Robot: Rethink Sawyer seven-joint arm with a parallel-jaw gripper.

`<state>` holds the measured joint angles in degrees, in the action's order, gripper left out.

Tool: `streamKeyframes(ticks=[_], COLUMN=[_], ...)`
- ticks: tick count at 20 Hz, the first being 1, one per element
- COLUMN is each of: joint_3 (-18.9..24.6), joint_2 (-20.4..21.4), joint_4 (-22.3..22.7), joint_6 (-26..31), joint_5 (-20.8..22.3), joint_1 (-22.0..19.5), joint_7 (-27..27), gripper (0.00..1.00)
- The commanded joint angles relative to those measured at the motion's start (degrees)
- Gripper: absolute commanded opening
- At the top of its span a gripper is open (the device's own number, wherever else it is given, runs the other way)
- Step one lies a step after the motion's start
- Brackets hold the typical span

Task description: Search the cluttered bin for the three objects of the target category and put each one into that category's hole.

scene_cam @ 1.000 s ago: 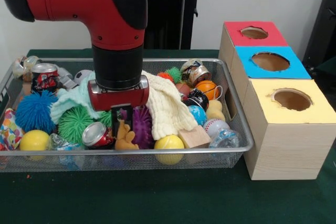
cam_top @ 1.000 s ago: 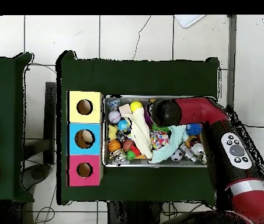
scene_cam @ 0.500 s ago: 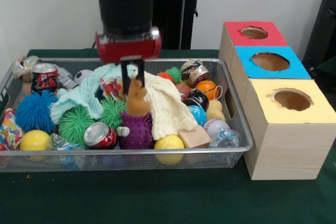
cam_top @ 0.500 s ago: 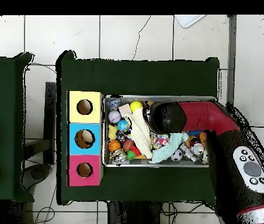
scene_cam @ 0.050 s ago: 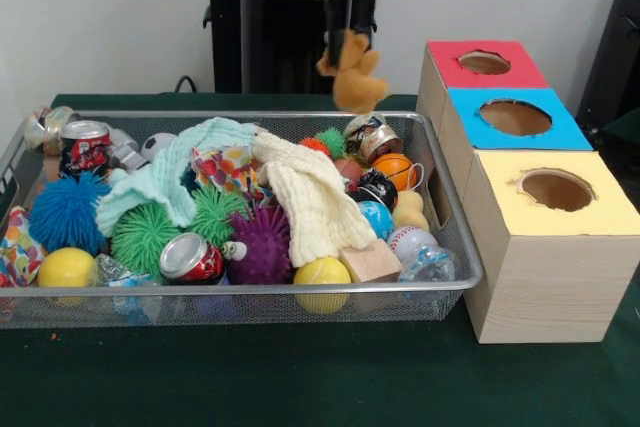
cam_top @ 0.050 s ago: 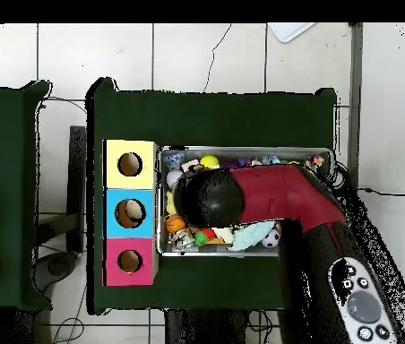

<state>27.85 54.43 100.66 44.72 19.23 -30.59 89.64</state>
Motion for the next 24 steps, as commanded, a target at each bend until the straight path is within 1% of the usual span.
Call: streamKeyframes(ticks=[1,4,5,8,9,10,11,13,15,20,22,24], joint_3=[-5.3,-8.0,-8.2,-10.6,-11.4,-12.1,-12.8,-13.9,-15.7,-19.2,-19.6,-19.6], joint_2=[6.3,8.1,8.7,9.8,9.5,9.2,8.5,7.4,7.3,9.8,9.7,8.7], joint_4=[16.0,20.2,21.8,25.2,26.1,27.0,26.9,28.1,29.7,34.4,36.5,38.2], joint_6=[2.8,1.8,0.1,-4.4,-6.2,-7.1,-7.0,-8.7,-10.6,-13.8,-16.2,-19.1], joint_5=[-4.7,-7.4,-8.0,-7.6,-7.2,-7.2,-6.0,-6.0,-5.6,-7.2,-8.9,-10.4], joint_1=[4.0,6.4,6.8,9.6,10.5,11.3,12.3,13.4,14.9,17.9,18.7,19.8], joint_7=[12.9,15.6,15.8,17.4,18.1,18.4,18.0,18.0,18.6,18.7,18.4,19.0], gripper=[0.00,0.00,0.00,0.00,0.00,0.00,0.00,0.00,0.00,0.00,0.00,0.00])
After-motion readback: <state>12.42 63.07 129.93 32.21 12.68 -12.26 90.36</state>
